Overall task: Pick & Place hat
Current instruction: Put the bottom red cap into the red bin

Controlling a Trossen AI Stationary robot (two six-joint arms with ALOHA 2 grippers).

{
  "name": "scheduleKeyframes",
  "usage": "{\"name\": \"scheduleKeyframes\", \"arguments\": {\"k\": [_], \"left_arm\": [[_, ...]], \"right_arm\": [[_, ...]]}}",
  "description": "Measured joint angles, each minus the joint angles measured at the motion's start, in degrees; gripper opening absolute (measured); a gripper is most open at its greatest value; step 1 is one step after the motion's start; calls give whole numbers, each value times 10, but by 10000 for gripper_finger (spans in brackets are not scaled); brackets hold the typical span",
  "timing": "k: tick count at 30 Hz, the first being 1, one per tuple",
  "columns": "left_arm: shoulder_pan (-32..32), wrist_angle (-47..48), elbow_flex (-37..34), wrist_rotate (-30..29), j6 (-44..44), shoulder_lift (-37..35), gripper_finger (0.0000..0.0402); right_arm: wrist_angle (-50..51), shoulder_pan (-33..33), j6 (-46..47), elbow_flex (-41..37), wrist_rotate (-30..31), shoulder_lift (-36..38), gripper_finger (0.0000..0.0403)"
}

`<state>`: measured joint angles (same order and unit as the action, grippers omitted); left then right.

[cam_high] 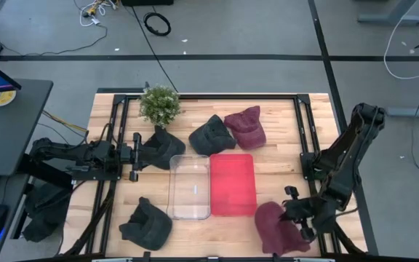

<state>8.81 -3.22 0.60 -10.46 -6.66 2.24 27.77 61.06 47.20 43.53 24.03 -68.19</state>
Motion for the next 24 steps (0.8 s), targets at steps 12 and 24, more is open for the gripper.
{"name": "scheduleKeyframes", "arguments": {"k": [12, 24], "left_arm": [[0, 0, 0, 0, 0, 0, 161], [0, 0, 0, 0, 0, 0, 161]], "right_arm": [[-126, -97, -217, 0, 143, 63, 2], [-182, -283, -307, 0, 37, 35, 2]]}}
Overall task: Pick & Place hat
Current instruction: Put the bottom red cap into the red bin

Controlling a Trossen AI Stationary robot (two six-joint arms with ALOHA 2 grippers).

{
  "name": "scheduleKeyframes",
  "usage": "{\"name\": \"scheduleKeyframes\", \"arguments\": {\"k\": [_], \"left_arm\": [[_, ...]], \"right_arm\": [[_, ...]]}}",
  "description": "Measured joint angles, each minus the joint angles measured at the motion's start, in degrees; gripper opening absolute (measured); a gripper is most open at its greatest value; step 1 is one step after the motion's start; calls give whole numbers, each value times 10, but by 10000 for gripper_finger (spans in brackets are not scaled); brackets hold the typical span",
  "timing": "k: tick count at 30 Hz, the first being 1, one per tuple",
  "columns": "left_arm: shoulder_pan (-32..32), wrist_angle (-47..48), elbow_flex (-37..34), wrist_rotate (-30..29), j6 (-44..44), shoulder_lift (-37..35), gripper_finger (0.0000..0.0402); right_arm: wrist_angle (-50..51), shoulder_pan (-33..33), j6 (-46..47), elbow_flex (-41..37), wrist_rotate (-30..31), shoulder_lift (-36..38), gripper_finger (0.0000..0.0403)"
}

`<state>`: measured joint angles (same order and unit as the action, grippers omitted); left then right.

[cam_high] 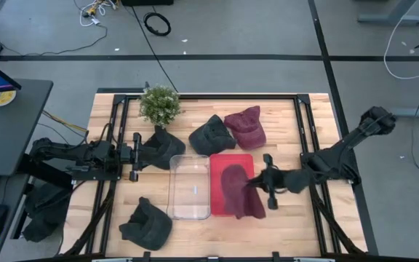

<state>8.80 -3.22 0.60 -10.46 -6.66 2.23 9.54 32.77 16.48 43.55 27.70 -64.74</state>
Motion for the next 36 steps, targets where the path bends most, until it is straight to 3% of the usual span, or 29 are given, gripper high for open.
{"name": "scheduleKeyframes", "arguments": {"k": [15, 23, 36], "left_arm": [[0, 0, 0, 0, 0, 0, 161], [0, 0, 0, 0, 0, 0, 161], [0, 0, 0, 0, 0, 0, 161]], "right_arm": [[-54, -155, -50, 0, -146, -113, 2], [-49, -198, -73, 0, -196, -156, 2], [22, -230, -69, 1, -229, -159, 4]]}}
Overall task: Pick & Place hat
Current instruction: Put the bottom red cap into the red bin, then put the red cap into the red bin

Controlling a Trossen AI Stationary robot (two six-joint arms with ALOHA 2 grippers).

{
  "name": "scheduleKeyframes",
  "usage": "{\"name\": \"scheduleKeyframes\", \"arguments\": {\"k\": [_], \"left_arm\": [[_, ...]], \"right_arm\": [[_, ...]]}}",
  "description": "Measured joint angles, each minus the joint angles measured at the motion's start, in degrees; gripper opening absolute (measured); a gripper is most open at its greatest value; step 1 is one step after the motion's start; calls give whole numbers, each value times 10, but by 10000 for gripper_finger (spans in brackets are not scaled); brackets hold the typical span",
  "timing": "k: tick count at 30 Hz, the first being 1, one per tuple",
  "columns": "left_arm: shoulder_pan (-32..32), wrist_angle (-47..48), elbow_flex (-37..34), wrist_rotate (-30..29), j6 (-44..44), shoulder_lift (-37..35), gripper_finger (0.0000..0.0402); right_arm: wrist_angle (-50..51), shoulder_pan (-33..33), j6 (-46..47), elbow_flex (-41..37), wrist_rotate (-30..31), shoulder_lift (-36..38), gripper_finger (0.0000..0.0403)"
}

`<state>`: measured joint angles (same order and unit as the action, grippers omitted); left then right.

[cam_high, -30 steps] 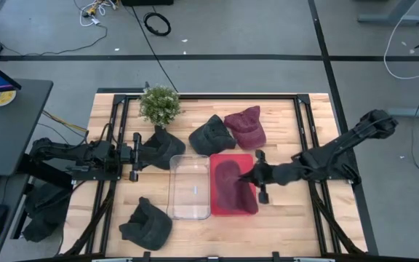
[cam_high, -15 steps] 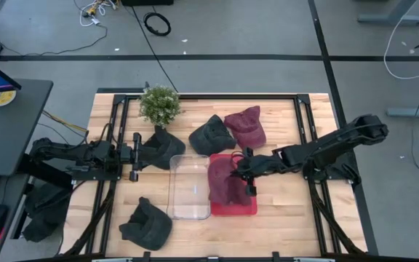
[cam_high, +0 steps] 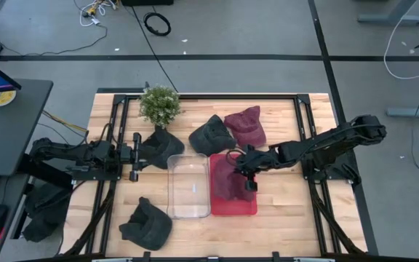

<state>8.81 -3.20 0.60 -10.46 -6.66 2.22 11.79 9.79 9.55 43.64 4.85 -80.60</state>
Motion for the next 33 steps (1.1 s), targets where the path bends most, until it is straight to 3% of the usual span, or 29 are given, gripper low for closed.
{"name": "scheduleKeyframes", "arguments": {"k": [14, 33], "left_arm": [[0, 0, 0, 0, 0, 0, 161], [0, 0, 0, 0, 0, 0, 161]], "right_arm": [[38, -3, 41, 0, 2, 0, 9], [23, -2, 46, 0, 19, 0, 93]]}}
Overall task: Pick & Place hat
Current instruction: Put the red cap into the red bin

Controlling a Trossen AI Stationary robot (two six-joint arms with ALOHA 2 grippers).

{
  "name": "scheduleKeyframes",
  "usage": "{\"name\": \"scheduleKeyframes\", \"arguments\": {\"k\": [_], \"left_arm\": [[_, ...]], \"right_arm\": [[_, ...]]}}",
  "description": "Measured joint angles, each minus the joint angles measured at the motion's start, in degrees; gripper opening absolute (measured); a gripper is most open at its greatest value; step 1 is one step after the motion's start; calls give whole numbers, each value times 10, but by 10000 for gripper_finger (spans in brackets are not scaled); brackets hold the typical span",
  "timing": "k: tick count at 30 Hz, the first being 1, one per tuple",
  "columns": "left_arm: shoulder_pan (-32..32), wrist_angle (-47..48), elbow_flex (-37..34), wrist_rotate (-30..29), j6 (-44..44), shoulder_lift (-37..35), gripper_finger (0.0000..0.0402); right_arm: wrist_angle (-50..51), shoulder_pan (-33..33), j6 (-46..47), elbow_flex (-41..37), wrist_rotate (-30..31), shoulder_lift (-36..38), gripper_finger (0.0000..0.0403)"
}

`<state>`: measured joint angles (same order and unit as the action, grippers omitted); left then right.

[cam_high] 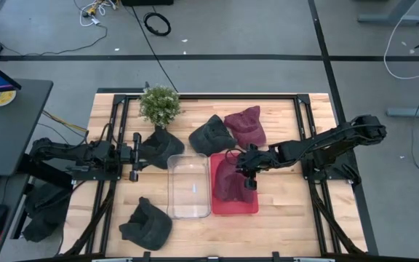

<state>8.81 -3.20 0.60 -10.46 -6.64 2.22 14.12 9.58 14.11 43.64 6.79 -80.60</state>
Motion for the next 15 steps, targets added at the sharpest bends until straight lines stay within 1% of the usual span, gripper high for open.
{"name": "scheduleKeyframes", "arguments": {"k": [11, 15], "left_arm": [[0, 0, 0, 0, 0, 0, 161], [0, 0, 0, 0, 0, 0, 161]], "right_arm": [[-28, 0, -16, 0, -2, 0, 184], [-30, -4, -44, 0, -2, 2, 208]]}}
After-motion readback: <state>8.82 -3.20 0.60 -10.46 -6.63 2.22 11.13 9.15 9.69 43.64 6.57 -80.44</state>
